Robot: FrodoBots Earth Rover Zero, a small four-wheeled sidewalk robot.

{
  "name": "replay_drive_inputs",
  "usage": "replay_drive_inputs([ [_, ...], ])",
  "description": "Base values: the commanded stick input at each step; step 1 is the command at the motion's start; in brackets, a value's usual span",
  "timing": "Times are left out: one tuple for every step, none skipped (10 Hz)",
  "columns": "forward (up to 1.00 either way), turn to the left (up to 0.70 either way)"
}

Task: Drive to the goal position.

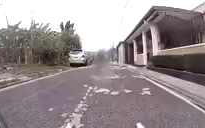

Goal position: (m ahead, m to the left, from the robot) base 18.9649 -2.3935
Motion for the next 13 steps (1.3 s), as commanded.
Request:
replay_drive_inputs([
  [0.09,0.00],
  [0.08,0.00],
  [0.08,0.00],
  [0.08,0.00],
  [0.08,0.00],
  [0.09,0.00],
  [0.08,0.00],
  [0.08,0.00],
  [0.07,0.00],
  [0.08,0.00],
  [0.08,0.00],
  [0.08,0.00],
  [0.07,0.00],
])
